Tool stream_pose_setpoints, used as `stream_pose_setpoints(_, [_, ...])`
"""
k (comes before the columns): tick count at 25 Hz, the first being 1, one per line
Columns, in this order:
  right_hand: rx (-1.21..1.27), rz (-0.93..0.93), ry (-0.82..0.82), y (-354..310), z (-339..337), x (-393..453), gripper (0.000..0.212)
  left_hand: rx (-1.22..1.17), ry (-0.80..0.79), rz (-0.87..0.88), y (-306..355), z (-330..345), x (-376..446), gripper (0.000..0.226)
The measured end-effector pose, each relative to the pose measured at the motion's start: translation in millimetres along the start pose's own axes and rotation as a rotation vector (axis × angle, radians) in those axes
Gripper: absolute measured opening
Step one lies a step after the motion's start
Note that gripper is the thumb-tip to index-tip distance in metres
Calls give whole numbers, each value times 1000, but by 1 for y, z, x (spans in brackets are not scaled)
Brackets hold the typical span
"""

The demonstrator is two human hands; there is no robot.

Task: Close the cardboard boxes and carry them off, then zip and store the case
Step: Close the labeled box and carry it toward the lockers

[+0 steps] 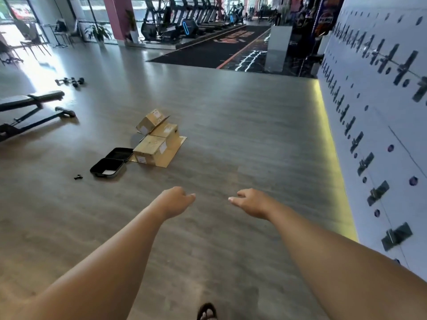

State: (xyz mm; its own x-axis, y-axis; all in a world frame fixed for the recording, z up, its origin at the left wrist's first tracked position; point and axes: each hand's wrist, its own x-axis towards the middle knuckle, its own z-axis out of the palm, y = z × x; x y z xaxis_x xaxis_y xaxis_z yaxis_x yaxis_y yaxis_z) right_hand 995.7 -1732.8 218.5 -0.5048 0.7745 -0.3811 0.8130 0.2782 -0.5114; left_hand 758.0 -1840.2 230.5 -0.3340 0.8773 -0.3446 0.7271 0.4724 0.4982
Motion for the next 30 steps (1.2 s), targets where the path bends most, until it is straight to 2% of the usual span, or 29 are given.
stream_pose_setpoints(5, [-18, 18, 0, -5, -80, 143, 77, -38, -38, 9, 42, -45, 154, 52])
stream_pose_setpoints(12, [12, 26, -16, 36, -179, 361, 74, 7, -56, 0, 111, -81, 386, 49])
stream_pose_setpoints(17, [-19, 4, -58, 52, -277, 517, 77, 20, -40, -65, 167, -124, 540, 51])
stream_pose_setpoints(23, [-55, -73, -101, 26, -355, 689, 71, 18, -7, -102, 196, -186, 694, 50])
stream_pose_setpoints(26, [-75, -101, -114, 6, -386, 793, 61, 25, 6, -121, 191, -213, 790, 49])
stream_pose_setpoints(30, [-75, -110, -96, -26, -432, 921, 64, 25, 3, -112, 184, -261, 915, 49])
